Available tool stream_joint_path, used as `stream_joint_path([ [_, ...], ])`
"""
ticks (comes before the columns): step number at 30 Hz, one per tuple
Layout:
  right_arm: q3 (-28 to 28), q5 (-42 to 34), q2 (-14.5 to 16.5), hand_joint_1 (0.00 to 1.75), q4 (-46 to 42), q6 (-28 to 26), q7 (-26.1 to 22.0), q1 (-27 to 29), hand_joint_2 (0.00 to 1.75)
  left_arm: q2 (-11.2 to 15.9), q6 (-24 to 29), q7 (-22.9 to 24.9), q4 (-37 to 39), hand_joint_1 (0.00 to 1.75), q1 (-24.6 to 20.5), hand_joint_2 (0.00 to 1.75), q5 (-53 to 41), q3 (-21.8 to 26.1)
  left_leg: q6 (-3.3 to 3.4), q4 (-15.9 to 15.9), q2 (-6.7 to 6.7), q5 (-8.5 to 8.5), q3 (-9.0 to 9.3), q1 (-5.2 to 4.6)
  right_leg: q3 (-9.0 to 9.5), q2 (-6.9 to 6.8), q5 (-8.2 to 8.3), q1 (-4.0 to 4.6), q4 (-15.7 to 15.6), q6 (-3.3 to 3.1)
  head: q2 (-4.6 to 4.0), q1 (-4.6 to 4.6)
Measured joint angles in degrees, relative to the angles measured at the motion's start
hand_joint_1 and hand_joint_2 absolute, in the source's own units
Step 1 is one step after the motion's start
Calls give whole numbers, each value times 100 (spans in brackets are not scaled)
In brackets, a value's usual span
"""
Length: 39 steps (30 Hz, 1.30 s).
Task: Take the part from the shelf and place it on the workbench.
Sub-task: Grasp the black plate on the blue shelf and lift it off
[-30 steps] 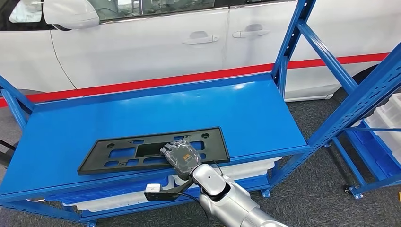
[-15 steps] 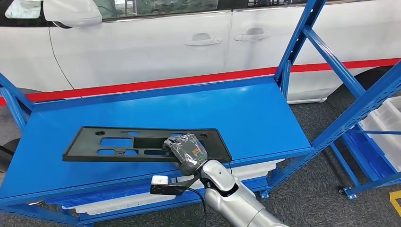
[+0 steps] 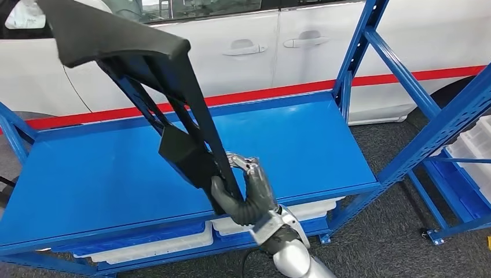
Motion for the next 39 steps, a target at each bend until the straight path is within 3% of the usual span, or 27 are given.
stream_joint_path([
  [1,-54,-292,-52,175,-223,97,-49,92,175,-5,4,-1,-1,0,6,0,15,31,1,-123,1,140,50,2,11,3,-21,-2,15,8,0,0],
  [3,-181,-839,-130,175,-588,284,-73,275,175,-18,17,8,-5,0,8,0,69,95,27,-852,2,550,384,2,46,9,-78,-7,52,40,0,0],
  [5,-351,-1292,-181,175,-853,415,-91,491,175,-50,61,38,-19,0,2,0,152,189,78,-1434,-3,734,651,-22,47,11,-125,13,99,93,0,0],
  [8,-635,-1533,-250,175,-1045,561,-201,825,175,-131,140,90,-78,0,17,0,241,327,175,-1547,-15,716,685,-42,23,12,-139,26,105,174,0,-1],
  [10,-786,-1545,-292,175,-1121,652,-276,994,175,-193,162,102,-125,0,20,0,262,395,250,-1604,-14,740,713,-16,-30,15,-257,17,247,230,0,1],
  [13,-937,-1542,-348,175,-1180,713,-301,1132,175,-247,180,108,-182,0,3,0,273,464,329,-1636,-8,749,734,-6,-517,19,-740,-17,1226,304,0,2],
  [14,-974,-1533,-364,175,-1183,738,-286,1177,175,-256,181,118,-196,0,1,0,285,481,334,-1632,-7,749,735,-8,-699,19,-842,-31,1555,322,0,3],
  [15,-1009,-1518,-376,175,-1183,776,-268,1231,175,-266,180,135,-209,0,0,0,298,501,335,-1626,-8,749,737,-9,-799,18,-839,-45,1711,336,0,2],
  [16,-1043,-1503,-385,175,-1183,835,-251,1289,175,-279,178,157,-223,0,-1,0,309,525,332,-1616,-13,748,739,-8,-785,17,-722,-60,1635,343,0,2],
  [19,-1155,-1453,-399,175,-1178,1113,-274,1469,175,-343,158,226,-290,0,1,0,316,593,291,-1569,-39,725,732,-14,-316,16,-156,-82,586,319,0,2],
  [21,-1232,-1422,-400,175,-1171,1316,-332,1600,175,-379,116,264,-354,0,5,0,307,622,237,-1537,-49,715,702,-34,-173,21,-32,-64,225,280,0,1],
  [24,-1354,-1402,-396,175,-1164,1537,-382,1790,175,-438,48,311,-470,0,10,0,272,677,136,-1530,-48,712,683,-27,-200,22,18,-49,192,184,0,0],
  [26,-1421,-1387,-383,175,-1163,1625,-391,1861,175,-479,4,333,-547,0,11,0,256,718,84,-1285,-39,464,599,-12,-225,7,79,-64,150,91,0,0],
  [29,-1470,-1334,-367,175,-1146,1701,-443,1992,175,-531,-35,370,-647,0,12,0,233,750,50,-257,-33,-221,261,-5,-341,-15,164,-39,156,21,0,0],
  [30,-1478,-1322,-367,175,-1132,1710,-462,2038,175,-538,-37,379,-674,0,15,0,228,759,51,-22,-33,-335,217,-6,-396,-20,195,-23,170,14,0,0],
  [31,-1487,-1318,-367,175,-1117,1714,-475,2076,175,-543,-38,387,-698,0,18,0,223,767,63,2,-33,-341,278,-9,-451,-20,227,-8,184,12,0,0],
  [32,-1495,-1315,-367,175,-1106,1717,-481,2103,175,-545,-38,391,-718,0,19,0,221,773,87,-212,-33,-250,457,-14,-504,-18,262,5,198,13,0,0],
  [35,-1513,-1309,-367,175,-1099,1720,-495,2149,175,-556,-41,401,-785,0,-5,0,215,777,209,-1417,-28,105,1231,-71,-599,-14,383,38,218,54,0,1],
  [36,-1518,-1307,-366,175,-1097,1724,-500,2155,175,-563,-43,407,-805,0,-13,0,214,778,240,-1631,-25,162,1347,-97,-607,-18,425,35,213,86,0,1],
  [39,-1530,-1302,-366,175,-1087,1744,-506,2174,175,-590,-47,435,-844,0,1,0,214,792,309,-1720,-16,310,1322,-127,-604,-24,542,-4,164,198,0,-1],
])
